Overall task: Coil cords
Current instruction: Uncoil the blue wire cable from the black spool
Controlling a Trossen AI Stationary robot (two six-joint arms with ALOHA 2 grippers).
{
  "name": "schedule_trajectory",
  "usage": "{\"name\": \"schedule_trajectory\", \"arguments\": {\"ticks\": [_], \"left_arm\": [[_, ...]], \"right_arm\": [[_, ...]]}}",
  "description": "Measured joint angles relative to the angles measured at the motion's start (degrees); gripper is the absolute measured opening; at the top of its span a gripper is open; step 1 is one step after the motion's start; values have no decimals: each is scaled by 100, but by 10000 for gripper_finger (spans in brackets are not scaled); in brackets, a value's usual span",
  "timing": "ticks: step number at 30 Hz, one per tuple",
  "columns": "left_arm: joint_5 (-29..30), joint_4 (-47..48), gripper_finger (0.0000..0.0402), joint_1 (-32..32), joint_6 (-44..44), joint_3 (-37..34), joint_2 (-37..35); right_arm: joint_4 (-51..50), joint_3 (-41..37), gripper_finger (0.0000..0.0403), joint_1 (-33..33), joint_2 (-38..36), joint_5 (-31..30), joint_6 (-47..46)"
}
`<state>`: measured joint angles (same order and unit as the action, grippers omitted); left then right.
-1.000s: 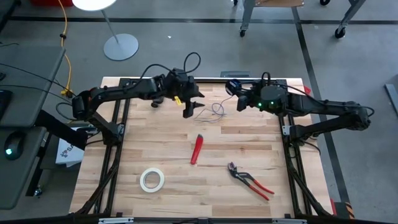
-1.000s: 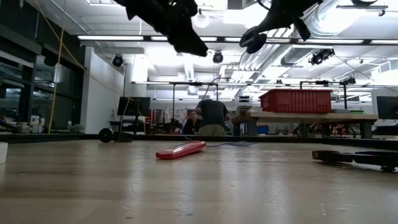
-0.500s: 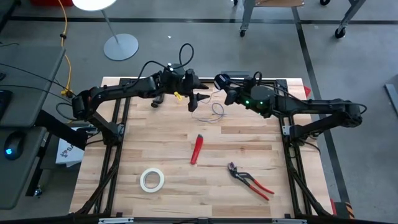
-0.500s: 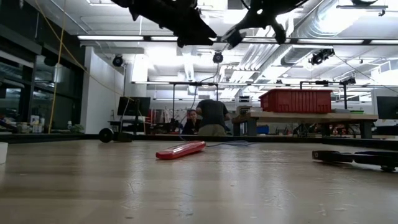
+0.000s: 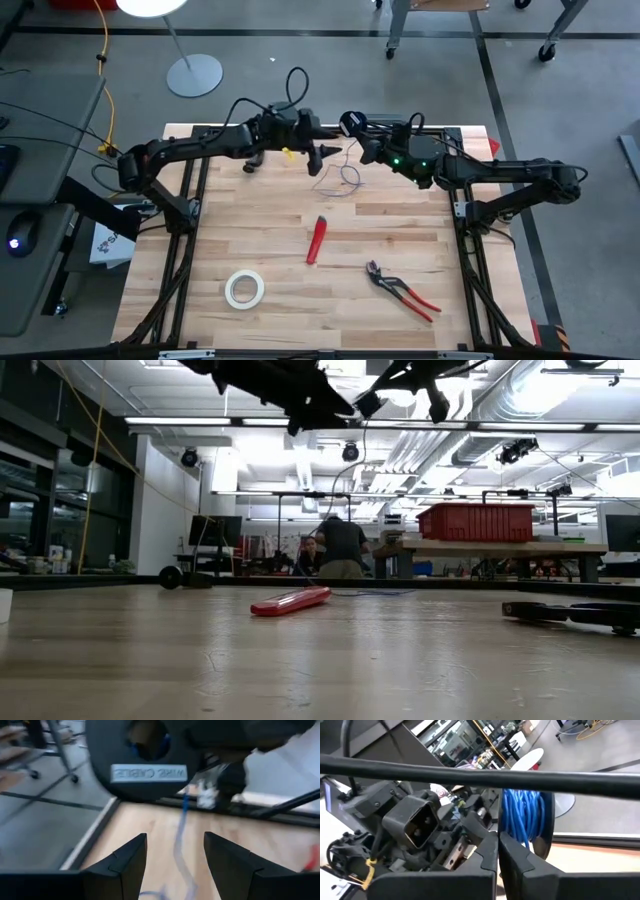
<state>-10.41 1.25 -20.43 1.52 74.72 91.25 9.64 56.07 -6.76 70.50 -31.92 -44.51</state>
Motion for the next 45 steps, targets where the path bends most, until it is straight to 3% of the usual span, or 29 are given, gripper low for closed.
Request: {"name": "schedule_trajectory", "arguments": {"ticks": [4, 10, 14, 21, 28, 45], "left_arm": [[-251, -402, 193, 200, -277, 0, 342], [234, -862, 193, 335, -408, -2, 597], [647, -839, 193, 359, -328, -2, 633], [560, -408, 193, 439, -302, -4, 370], [1353, -280, 193, 619, 478, 0, 267], [1623, -1046, 178, 620, 623, 0, 568]], "right_arm": [[61, 0, 0, 0, 0, 6, 100], [97, 0, 0, 0, 0, 31, 102], [102, 0, 0, 0, -4, 72, 156], [108, 0, 0, 0, -4, 89, 238], [139, 0, 0, 0, -7, 89, 253], [161, 0, 0, 0, -7, 89, 253]]}}
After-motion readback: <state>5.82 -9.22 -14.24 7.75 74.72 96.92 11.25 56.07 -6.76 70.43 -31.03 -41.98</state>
